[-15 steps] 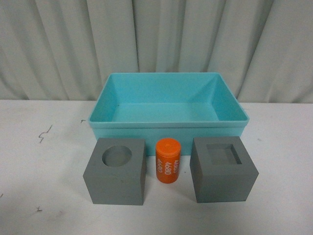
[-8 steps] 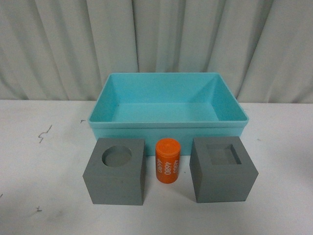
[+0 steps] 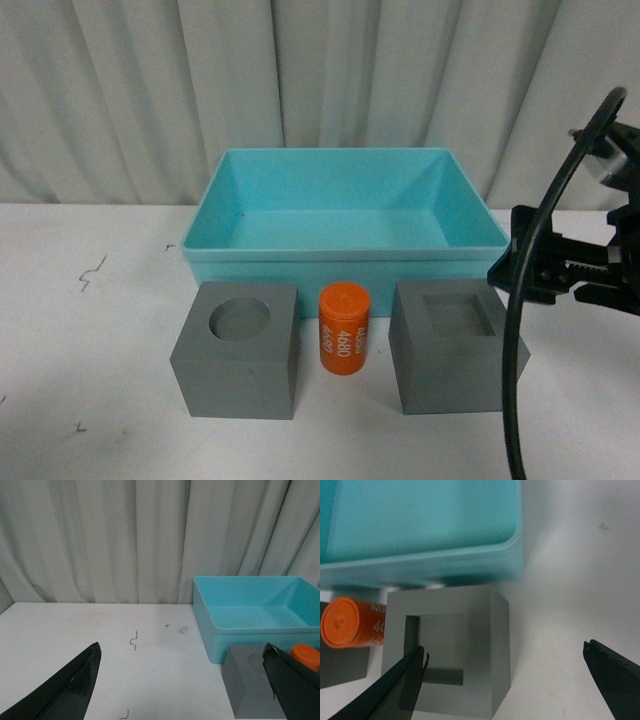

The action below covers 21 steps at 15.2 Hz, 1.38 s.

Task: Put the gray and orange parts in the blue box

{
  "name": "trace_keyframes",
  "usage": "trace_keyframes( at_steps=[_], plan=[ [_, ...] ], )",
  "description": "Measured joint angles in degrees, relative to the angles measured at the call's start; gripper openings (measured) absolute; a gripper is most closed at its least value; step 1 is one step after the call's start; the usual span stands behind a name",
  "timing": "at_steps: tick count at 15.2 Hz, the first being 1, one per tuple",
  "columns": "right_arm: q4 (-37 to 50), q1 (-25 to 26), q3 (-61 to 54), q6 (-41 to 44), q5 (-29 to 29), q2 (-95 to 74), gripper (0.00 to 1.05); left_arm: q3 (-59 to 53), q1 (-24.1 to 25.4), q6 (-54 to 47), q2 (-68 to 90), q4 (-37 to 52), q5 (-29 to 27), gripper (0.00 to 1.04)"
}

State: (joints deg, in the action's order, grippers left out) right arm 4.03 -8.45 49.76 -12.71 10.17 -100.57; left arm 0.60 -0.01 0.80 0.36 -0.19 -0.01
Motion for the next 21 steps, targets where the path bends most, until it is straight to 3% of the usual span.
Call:
trace_keyframes(
  at_steps=[9, 17, 18, 21],
  plan=[
    [-3.0, -4.8, 6.5, 0.5, 0.4, -7.5, 0.98, 0.0, 0.0, 0.0, 0.0, 0.0, 0.0, 0.98],
    [0.5, -3.4, 5.8, -1.5, -0.2, -12.0, 0.98, 0.0, 0.0, 0.0, 0.0, 0.0, 0.0, 0.98],
    [1.7, -3.2, 5.7, -2.4, 0.6, -12.5, 0.75, 0.0, 0.0, 0.0, 0.0, 0.0, 0.0, 0.98],
    [2.0, -3.6, 4.7, -2.9, 0.0, -11.1, 0.43, 0.0, 0.0, 0.0, 0.0, 0.0, 0.0, 0.98]
  ],
)
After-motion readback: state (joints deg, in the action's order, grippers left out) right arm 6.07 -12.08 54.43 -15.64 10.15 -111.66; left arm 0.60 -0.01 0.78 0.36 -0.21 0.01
